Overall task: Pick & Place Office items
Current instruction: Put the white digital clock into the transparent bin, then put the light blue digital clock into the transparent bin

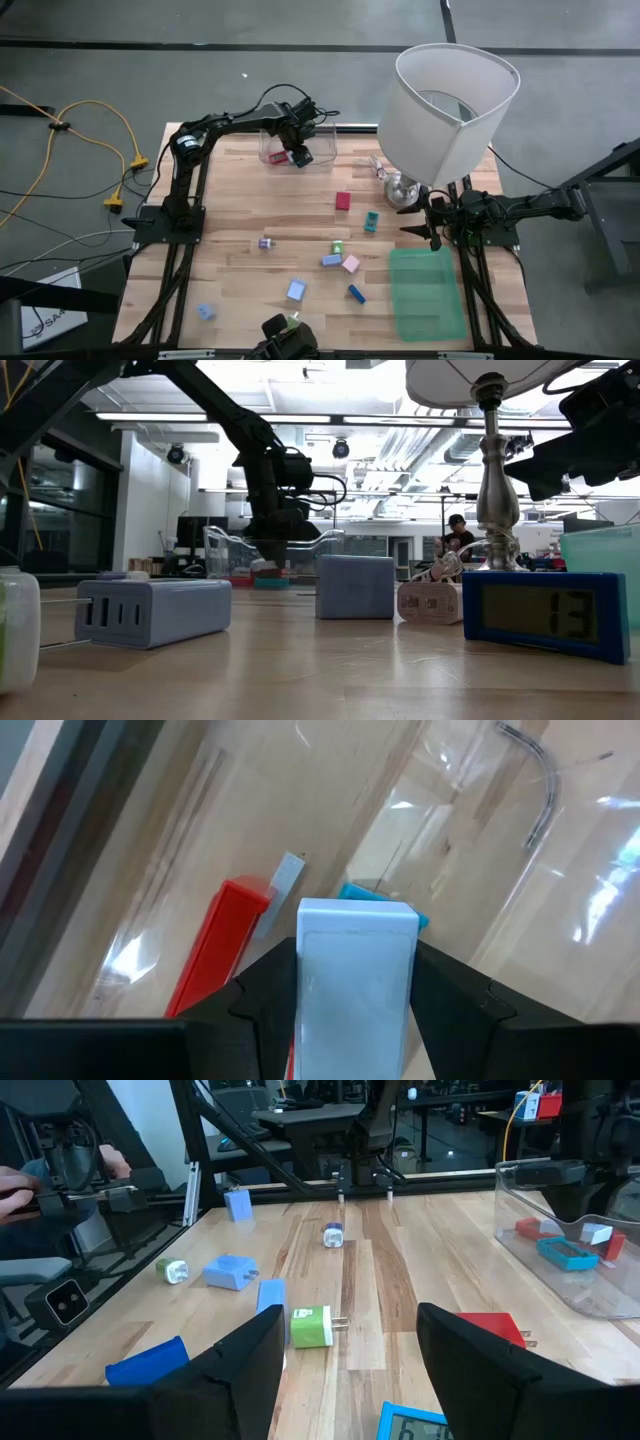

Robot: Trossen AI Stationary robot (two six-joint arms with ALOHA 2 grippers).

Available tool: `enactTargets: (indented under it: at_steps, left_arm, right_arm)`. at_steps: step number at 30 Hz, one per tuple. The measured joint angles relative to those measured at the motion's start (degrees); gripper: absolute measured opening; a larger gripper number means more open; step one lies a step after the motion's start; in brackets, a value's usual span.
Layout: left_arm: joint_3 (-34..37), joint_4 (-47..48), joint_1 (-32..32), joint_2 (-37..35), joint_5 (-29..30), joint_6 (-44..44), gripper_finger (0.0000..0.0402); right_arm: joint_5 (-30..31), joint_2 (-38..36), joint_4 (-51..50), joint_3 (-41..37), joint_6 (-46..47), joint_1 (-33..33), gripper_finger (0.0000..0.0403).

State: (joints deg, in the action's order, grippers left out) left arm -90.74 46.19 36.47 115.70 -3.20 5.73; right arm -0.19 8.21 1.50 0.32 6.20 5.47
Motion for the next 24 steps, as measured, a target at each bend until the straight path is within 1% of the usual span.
enactTargets:
  at_steps: [9,24]
  left_arm:
    - [0.0,0.0,-0.1,0.0,-1.8,0.2,0.019]
    - [0.0,0.0,-0.3,0.0,-1.5,-0.1,0.0192]
  right_arm:
    - [0.0,0.0,0.0,0.0,0.0,0.0,0.0215]
    - [0.0,0.0,0.0,0.0,0.0,0.0,0.0215]
